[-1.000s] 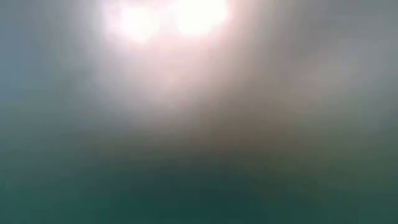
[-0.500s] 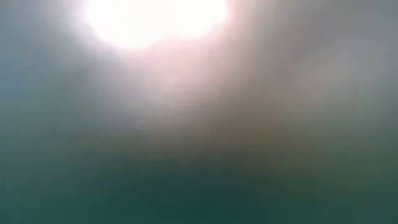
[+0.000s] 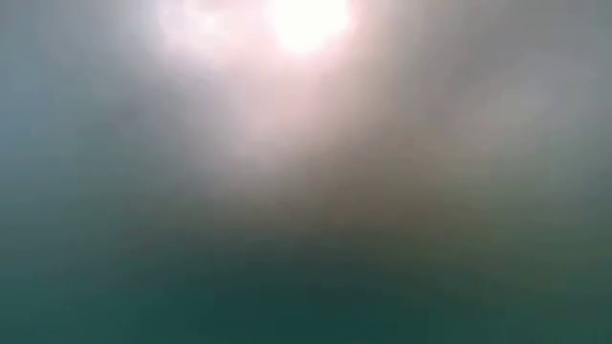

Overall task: Sort Maruchan noodles
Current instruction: Put the yellow noodle pack into green bin

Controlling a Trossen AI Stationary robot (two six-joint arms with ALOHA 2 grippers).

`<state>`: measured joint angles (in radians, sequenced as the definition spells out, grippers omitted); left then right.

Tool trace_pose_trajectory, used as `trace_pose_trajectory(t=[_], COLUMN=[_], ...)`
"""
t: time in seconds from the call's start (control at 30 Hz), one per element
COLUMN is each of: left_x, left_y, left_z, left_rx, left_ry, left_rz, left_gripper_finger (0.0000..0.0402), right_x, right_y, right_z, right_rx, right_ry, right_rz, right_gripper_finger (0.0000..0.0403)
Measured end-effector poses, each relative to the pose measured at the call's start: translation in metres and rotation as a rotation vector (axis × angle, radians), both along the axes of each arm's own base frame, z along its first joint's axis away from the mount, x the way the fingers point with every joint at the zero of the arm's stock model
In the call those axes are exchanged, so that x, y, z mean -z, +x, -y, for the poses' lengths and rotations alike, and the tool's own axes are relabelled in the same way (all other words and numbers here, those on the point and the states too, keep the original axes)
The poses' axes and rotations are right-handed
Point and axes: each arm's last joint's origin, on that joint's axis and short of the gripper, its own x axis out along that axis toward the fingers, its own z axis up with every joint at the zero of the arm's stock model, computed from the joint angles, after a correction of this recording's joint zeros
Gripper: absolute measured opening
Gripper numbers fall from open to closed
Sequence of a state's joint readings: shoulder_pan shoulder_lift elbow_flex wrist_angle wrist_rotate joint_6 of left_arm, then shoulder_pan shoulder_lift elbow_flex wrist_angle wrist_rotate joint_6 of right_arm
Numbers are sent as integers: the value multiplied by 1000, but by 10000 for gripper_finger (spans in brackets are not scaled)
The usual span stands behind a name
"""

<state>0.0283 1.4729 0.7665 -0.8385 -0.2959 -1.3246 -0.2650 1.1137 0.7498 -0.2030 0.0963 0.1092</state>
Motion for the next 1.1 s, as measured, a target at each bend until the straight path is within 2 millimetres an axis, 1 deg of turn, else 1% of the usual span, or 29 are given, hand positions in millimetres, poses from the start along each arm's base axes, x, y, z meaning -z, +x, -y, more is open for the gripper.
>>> trace_pose_trajectory(t=[0.1, 0.23, 0.3, 0.37, 0.47, 0.57, 0.67, 0.93, 1.0, 1.1], left_x=[-1, -13, -21, -23, -20, -12, -7, 8, 8, 5], left_y=[12, 24, 26, 24, 21, 18, 21, 36, 41, 52], left_z=[-4, -6, -7, -8, -13, -17, -18, -18, -19, -20], left_rx=[26, 80, 84, 74, 4, -92, -143, -183, -178, -116], left_ry=[9, 43, 81, 101, 106, 103, 81, 57, 61, 73], left_rz=[12, 42, 63, 50, 46, 43, 62, 104, 113, 124], left_gripper_finger=[162, 162, 162, 162, 162, 162, 162, 162, 162, 162], right_x=[0, 0, 0, 0, 0, 0, 1, 0, 0, 0], right_y=[0, 0, 0, 0, 0, 0, -1, -1, -2, -2], right_z=[1, 1, 1, 1, 0, 0, 0, 2, 3, 3], right_rx=[0, -1, -1, -2, -3, -3, -2, 58, 67, 68], right_ry=[-3, -4, -3, -3, -2, -1, -1, -45, -52, -53], right_rz=[-1, -2, -3, -3, -3, -5, -9, -21, -23, -23], right_gripper_finger=[221, 221, 221, 221, 221, 221, 221, 221, 221, 221])
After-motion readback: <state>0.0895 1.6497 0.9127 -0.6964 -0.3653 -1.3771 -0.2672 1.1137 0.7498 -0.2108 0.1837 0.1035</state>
